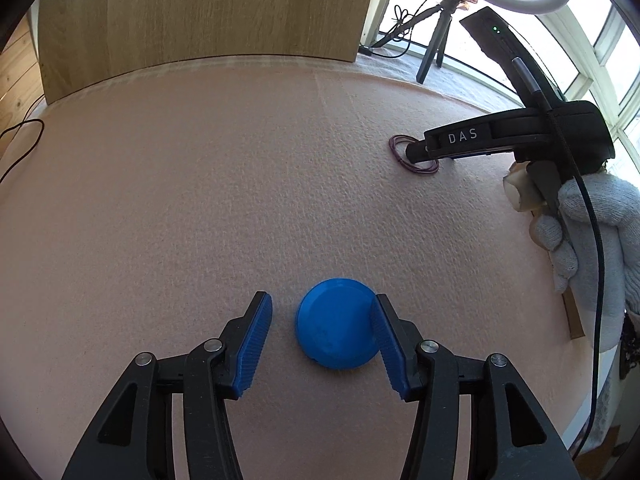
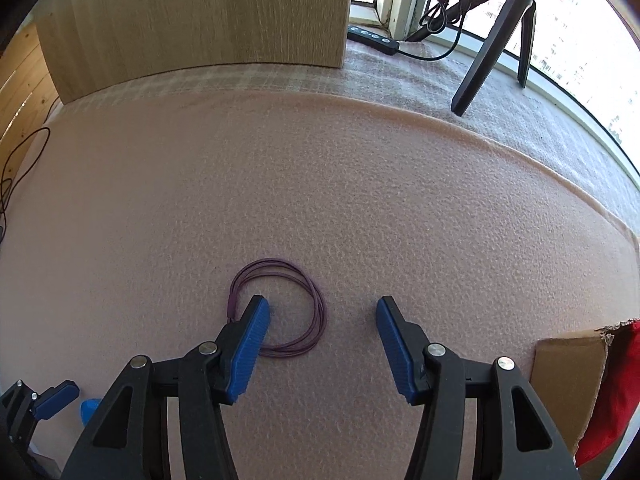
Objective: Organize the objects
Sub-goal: 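Lift the blue lid with the left tool while the right tool closes on the purple rubber band, then carry the lid and rubber band over the box with both tools, then open the left tool to drop the lid while the right tool releases the band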
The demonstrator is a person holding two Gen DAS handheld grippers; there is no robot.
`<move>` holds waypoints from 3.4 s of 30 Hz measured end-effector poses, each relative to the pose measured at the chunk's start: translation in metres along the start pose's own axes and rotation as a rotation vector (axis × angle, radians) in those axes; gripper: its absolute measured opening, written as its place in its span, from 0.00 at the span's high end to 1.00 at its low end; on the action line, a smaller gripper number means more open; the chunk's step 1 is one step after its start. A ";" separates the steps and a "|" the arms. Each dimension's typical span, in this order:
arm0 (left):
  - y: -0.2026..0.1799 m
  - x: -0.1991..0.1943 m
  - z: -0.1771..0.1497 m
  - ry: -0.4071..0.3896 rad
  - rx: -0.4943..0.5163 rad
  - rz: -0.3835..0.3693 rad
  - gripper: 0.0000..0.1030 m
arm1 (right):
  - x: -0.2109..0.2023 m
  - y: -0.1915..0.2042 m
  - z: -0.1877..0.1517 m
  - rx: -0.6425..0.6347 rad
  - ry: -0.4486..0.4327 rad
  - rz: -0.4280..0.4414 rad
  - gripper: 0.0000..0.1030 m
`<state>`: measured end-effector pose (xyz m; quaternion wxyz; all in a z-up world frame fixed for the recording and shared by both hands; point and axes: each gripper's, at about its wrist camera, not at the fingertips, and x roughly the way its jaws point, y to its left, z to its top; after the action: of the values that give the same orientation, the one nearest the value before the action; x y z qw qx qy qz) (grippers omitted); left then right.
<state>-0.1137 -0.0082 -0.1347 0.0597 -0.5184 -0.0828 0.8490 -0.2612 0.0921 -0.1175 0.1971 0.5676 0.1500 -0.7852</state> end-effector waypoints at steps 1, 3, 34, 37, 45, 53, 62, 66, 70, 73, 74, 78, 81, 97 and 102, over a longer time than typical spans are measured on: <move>0.000 -0.001 0.000 0.001 -0.002 0.000 0.46 | 0.000 0.000 0.000 0.001 0.001 0.004 0.56; 0.000 -0.001 -0.001 0.005 -0.003 -0.003 0.46 | -0.001 0.003 -0.001 -0.009 0.001 0.004 0.61; -0.022 -0.003 -0.016 -0.007 0.039 0.052 0.48 | -0.044 -0.028 -0.117 0.149 -0.015 0.183 0.97; -0.023 -0.006 -0.020 -0.013 0.013 0.043 0.48 | -0.051 -0.038 -0.129 0.186 -0.029 0.197 0.97; -0.036 -0.013 -0.028 0.003 -0.024 -0.001 0.48 | -0.076 -0.060 -0.138 0.222 -0.092 0.211 0.97; -0.061 -0.030 -0.010 -0.044 0.001 -0.024 0.48 | -0.113 -0.085 -0.148 0.248 -0.169 0.227 0.97; -0.122 -0.033 0.026 -0.094 0.079 -0.094 0.48 | -0.161 -0.138 -0.171 0.309 -0.253 0.209 0.97; -0.156 -0.032 0.037 -0.106 0.123 -0.125 0.48 | -0.175 -0.166 -0.185 0.348 -0.275 0.183 0.97; -0.189 -0.026 0.048 -0.115 0.169 -0.151 0.48 | -0.182 -0.192 -0.199 0.388 -0.282 0.154 0.97; -0.213 -0.021 0.055 -0.120 0.199 -0.166 0.48 | -0.184 -0.210 -0.209 0.417 -0.281 0.137 0.97; -0.221 -0.018 0.057 -0.120 0.209 -0.169 0.48 | -0.184 -0.215 -0.212 0.425 -0.281 0.133 0.97; -0.251 -0.007 0.063 -0.112 0.249 -0.188 0.48 | -0.183 -0.230 -0.223 0.451 -0.275 0.119 0.97; -0.269 0.003 0.067 -0.104 0.271 -0.196 0.48 | -0.183 -0.239 -0.229 0.469 -0.273 0.114 0.97; -0.318 0.042 0.080 -0.047 0.318 -0.195 0.48 | -0.177 -0.263 -0.250 0.521 -0.259 0.101 0.97; -0.324 0.043 0.081 -0.047 0.329 -0.189 0.47 | -0.177 -0.262 -0.250 0.517 -0.259 0.105 0.96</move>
<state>-0.2005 0.3107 -0.0704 0.2213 -0.4717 0.0071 0.8535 -0.1296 0.4612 -0.0236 0.1038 0.5009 -0.1107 -0.8521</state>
